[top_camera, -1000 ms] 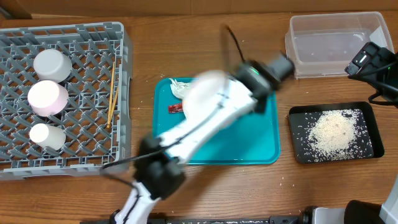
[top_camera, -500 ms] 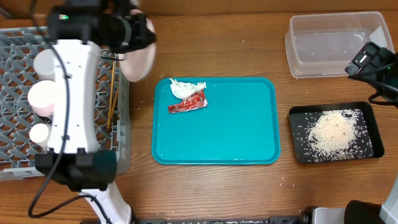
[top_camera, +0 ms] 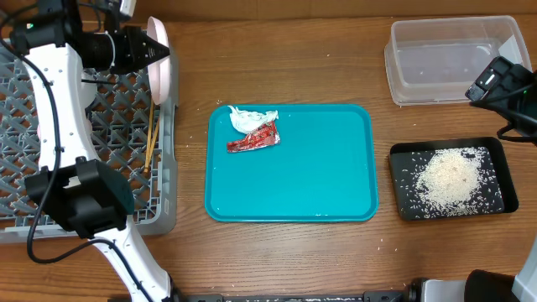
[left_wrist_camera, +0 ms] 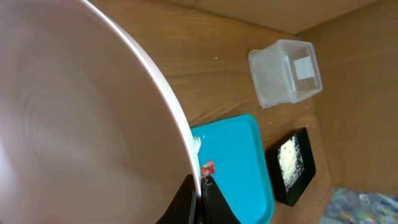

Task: Sort waste into correct bins and load items into the dishwasher
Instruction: 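Carry the plate to the dish rack and stand it upright, then release the plate and withdraw the left gripper from the rack, then move the right gripper to the red wrapper and grasp it, then carry the red wrapper with the right gripper into the clear bin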

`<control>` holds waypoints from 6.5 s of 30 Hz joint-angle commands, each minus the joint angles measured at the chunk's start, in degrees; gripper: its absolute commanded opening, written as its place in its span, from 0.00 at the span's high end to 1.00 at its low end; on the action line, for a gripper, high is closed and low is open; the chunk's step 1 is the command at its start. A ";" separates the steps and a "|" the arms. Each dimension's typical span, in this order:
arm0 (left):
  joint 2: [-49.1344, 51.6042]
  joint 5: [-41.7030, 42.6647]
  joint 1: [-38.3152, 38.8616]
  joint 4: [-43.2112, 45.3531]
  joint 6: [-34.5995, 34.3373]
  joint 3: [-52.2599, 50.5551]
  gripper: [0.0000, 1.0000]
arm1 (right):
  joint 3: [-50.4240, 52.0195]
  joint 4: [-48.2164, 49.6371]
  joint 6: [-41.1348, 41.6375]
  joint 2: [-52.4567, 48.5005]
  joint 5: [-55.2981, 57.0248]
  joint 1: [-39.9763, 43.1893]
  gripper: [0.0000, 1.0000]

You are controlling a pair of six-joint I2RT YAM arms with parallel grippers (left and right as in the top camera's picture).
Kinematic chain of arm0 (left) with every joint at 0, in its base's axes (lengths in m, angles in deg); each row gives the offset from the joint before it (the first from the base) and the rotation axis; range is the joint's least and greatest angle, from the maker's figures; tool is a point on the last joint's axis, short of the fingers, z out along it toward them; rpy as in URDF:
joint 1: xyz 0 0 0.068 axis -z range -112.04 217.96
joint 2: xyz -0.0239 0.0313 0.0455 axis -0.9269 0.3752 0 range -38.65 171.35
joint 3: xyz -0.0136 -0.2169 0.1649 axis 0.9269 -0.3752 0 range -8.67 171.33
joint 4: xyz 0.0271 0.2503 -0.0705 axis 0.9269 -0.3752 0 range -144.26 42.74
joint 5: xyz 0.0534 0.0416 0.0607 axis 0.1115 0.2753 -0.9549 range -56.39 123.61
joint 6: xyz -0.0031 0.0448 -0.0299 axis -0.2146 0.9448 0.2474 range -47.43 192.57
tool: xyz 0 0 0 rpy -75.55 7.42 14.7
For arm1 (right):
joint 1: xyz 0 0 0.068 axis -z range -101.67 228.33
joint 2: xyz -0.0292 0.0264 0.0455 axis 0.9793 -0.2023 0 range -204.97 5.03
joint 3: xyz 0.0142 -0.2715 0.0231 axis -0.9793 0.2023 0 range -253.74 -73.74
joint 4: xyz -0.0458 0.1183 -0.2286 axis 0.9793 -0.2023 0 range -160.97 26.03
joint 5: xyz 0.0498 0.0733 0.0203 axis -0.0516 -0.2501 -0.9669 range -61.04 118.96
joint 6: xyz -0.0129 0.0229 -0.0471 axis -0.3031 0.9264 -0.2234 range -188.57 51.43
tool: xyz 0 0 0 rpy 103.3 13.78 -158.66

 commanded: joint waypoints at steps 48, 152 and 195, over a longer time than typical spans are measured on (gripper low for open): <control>4.55 5.25 -4.02 2.40 9.66 0.02 0.96 | -0.94 0.15 -0.22 0.04 0.57 0.26 0.00; -34.86 -33.42 -29.68 -21.24 -28.76 -19.28 0.00 | 52.89 80.11 16.83 -19.96 -28.30 -43.21 0.00; -34.86 -33.42 -29.68 -21.22 -28.76 -19.28 0.00 | 44.81 68.46 8.79 -5.92 -26.23 -27.04 0.96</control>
